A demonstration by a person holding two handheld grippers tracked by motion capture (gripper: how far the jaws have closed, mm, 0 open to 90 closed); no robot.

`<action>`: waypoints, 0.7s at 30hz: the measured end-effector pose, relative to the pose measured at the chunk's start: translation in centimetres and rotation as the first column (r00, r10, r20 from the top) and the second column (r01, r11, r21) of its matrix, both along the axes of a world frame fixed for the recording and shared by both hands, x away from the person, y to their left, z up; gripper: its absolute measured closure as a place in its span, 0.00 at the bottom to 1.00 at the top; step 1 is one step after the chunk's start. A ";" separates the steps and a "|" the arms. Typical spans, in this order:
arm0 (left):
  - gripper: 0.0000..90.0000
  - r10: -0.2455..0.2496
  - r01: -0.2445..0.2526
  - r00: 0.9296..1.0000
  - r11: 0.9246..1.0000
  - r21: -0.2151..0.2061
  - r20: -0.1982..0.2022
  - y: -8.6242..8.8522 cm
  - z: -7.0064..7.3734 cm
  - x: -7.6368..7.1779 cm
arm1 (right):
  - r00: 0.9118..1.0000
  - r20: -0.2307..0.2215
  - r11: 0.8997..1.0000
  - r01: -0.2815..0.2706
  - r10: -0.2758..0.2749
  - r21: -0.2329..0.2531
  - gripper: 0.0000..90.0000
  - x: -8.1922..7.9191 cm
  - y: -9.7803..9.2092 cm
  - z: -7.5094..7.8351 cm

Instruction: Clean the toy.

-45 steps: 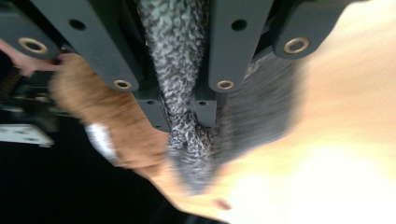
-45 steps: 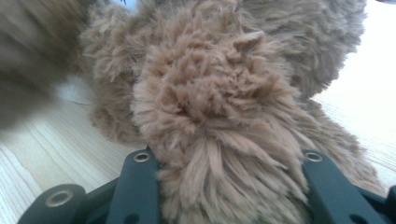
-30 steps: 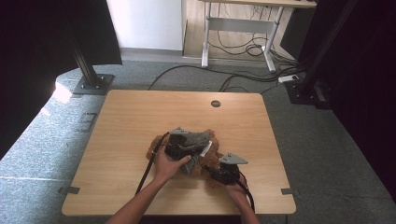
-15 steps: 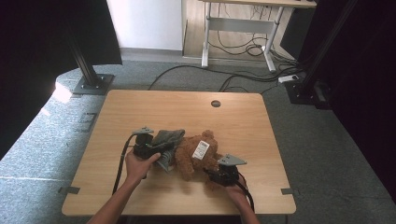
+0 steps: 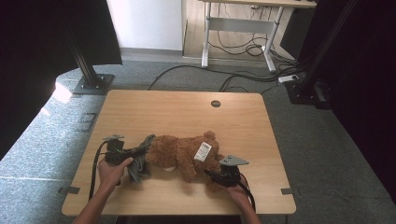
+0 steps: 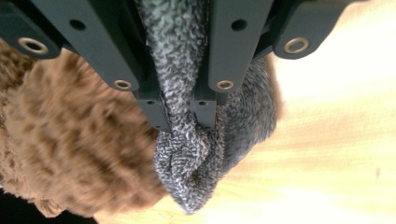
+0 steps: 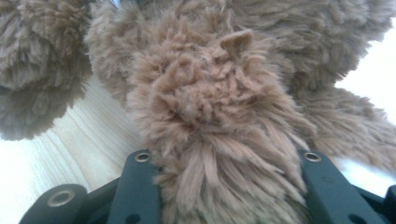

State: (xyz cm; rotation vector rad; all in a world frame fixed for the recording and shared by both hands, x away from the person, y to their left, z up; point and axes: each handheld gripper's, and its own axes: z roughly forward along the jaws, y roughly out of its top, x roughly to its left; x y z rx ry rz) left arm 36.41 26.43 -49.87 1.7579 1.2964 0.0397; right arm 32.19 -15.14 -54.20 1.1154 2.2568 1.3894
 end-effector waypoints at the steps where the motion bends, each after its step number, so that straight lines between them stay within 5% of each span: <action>1: 0.88 0.004 -0.004 1.000 0.999 -0.036 -0.001 0.9 -0.4 -0.3 | 1.000 -0.001 1.000 -0.003 0.003 -0.001 0.67 0.0 -0.1 0.0; 8: 0.88 -0.040 0.050 0.995 0.993 -0.105 0.094 0.0 3.0 -0.8 | 0.999 0.026 0.999 -0.035 0.036 -0.015 0.67 -0.1 0.0 -0.1; 11: 0.88 -0.081 0.100 0.986 0.987 -0.125 0.144 -2.0 5.1 -0.6 | 0.998 0.041 0.998 -0.048 0.050 -0.040 0.67 -0.3 0.2 -0.1; 13: 0.88 -0.140 0.164 0.973 0.979 -0.121 0.182 -5.4 7.3 0.0 | 0.998 0.040 0.998 -0.051 0.053 -0.043 0.67 -0.3 0.4 -0.2; 17: 0.88 -0.187 0.207 0.966 0.973 -0.102 0.178 -8.4 8.1 1.1 | 0.998 0.043 0.998 -0.052 0.053 -0.042 0.67 -0.3 0.4 -0.2; 21: 0.87 -0.245 0.253 0.963 0.965 -0.063 0.112 -12.1 7.2 2.9 | 0.998 0.041 0.998 -0.054 0.056 -0.043 0.67 -0.3 0.4 -0.2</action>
